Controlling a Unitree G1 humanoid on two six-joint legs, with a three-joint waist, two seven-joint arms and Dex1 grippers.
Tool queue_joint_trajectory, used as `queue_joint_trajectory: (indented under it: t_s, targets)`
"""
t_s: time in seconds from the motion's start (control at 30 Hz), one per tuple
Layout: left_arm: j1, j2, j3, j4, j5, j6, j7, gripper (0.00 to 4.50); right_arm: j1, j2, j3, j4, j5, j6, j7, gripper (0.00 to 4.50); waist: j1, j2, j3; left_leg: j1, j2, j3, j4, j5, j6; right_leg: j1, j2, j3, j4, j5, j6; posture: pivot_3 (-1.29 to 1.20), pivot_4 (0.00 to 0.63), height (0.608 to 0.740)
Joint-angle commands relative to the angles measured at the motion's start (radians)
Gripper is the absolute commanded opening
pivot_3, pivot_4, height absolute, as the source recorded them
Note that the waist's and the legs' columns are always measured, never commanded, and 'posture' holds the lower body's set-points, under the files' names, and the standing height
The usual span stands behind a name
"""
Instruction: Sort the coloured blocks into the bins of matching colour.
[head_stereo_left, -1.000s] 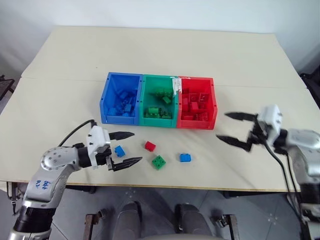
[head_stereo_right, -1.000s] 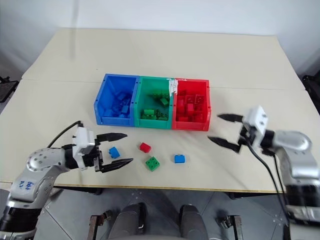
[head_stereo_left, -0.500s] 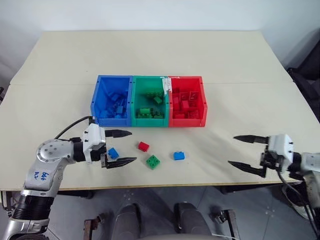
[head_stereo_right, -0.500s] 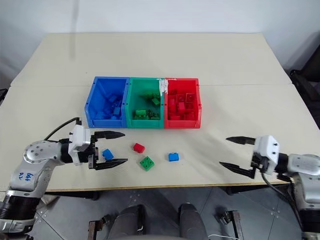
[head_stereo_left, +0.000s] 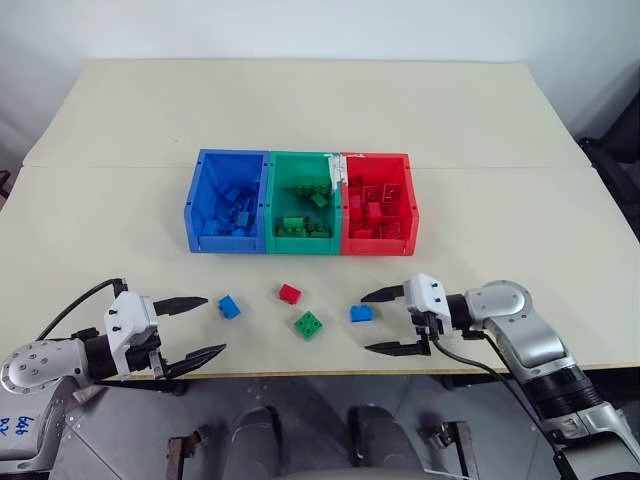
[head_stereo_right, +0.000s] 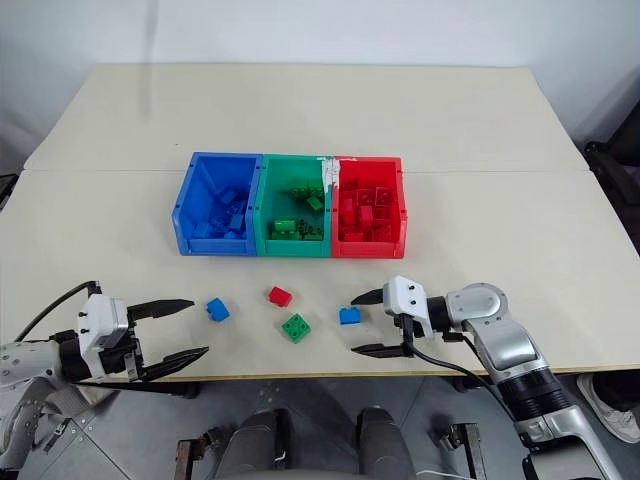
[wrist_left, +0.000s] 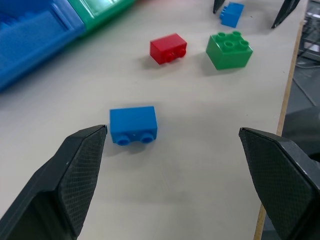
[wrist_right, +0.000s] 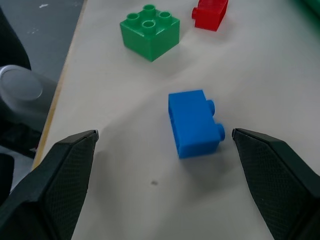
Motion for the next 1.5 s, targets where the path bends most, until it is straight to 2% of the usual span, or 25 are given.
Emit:
queue_joint_trajectory:
  t_s: [0.03,0.27,0.47,0.63,0.73,0.87,1.07,1.23,1.43,1.5]
  targets:
    - [0.016,-0.008,0.030,-0.048,-0.023,-0.003,0.019,4.50,-0.003,0.003,0.006,0.000,-0.008,-0.003,0.001,3.25,-0.001,0.000,0.000,0.000,0.000,0.000,0.000,0.000,0.000,0.000,0.000,0.000,0.000,0.000,0.000,0.00,0.150,0.740]
    - [0.024,-0.020,0.027,-0.063,-0.025,-0.004,0.049,4.50,-0.018,0.054,0.003,-0.007,-0.009,-0.003,-0.042,0.94,-0.007,0.000,0.000,0.003,0.001,0.001,-0.001,-0.001,-0.002,0.000,0.001,0.000,0.000,-0.001,-0.001,0.00,0.150,0.740]
    - [0.037,-0.072,0.063,-0.107,-0.056,0.034,0.143,4.50,-0.094,0.146,-0.036,-0.163,0.111,0.224,-0.142,0.90,-0.017,0.000,0.000,0.003,0.004,0.003,-0.001,-0.002,-0.003,-0.001,0.002,0.000,0.002,-0.001,-0.002,0.00,0.150,0.740]
    - [0.063,-0.151,0.112,-0.185,-0.092,0.086,0.275,4.50,-0.309,0.320,0.010,-0.132,0.079,0.405,-0.351,0.90,-0.021,-0.001,0.000,0.004,0.007,0.004,-0.001,-0.003,-0.004,-0.002,0.004,0.000,0.004,-0.001,-0.003,0.00,0.150,0.740]
    - [0.083,-0.176,0.125,-0.213,-0.077,0.096,0.326,4.50,-0.414,0.410,0.054,-0.047,0.033,0.400,-0.397,0.90,-0.021,-0.002,-0.001,0.003,0.007,0.004,-0.001,-0.003,-0.005,-0.005,0.004,0.000,0.007,-0.001,-0.004,0.00,0.150,0.740]
    - [0.140,-0.240,0.161,-0.230,-0.093,0.100,0.391,4.50,-0.611,0.575,0.073,0.204,-0.064,0.275,-0.519,0.90,-0.028,-0.004,-0.002,-0.005,0.008,0.007,0.001,-0.002,-0.009,-0.017,0.004,0.000,0.013,-0.002,-0.004,0.00,0.150,0.740]
    - [0.194,-0.279,0.178,-0.234,-0.078,0.066,0.403,4.50,-0.755,0.670,0.069,0.455,-0.171,0.154,-0.645,0.90,-0.043,-0.005,-0.003,-0.009,0.008,0.008,0.001,-0.001,-0.009,-0.023,0.003,0.000,0.016,-0.002,-0.004,0.00,0.150,0.740]
    - [0.192,-0.272,0.172,-0.226,-0.076,0.058,0.398,4.50,-0.751,0.691,0.040,0.471,-0.148,0.122,-0.610,2.55,-0.044,-0.006,-0.003,-0.010,0.008,0.009,0.001,-0.002,-0.010,-0.023,0.003,0.000,0.015,-0.002,-0.004,0.00,0.150,0.740]
    - [0.122,-0.232,0.137,-0.196,-0.089,0.071,0.359,4.50,-0.621,0.560,-0.013,0.271,-0.074,0.054,-0.455,4.47,-0.040,-0.006,-0.004,-0.010,0.008,0.009,0.000,-0.002,-0.010,-0.024,0.003,0.000,0.015,-0.002,-0.004,0.00,0.150,0.740]
    - [0.089,-0.211,0.120,-0.177,-0.081,0.071,0.338,4.50,-0.538,0.480,-0.037,0.177,-0.030,0.043,-0.378,4.47,-0.033,-0.007,-0.004,-0.010,0.008,0.010,0.000,-0.002,-0.009,-0.023,0.002,0.000,0.014,-0.002,-0.004,0.00,0.150,0.740]
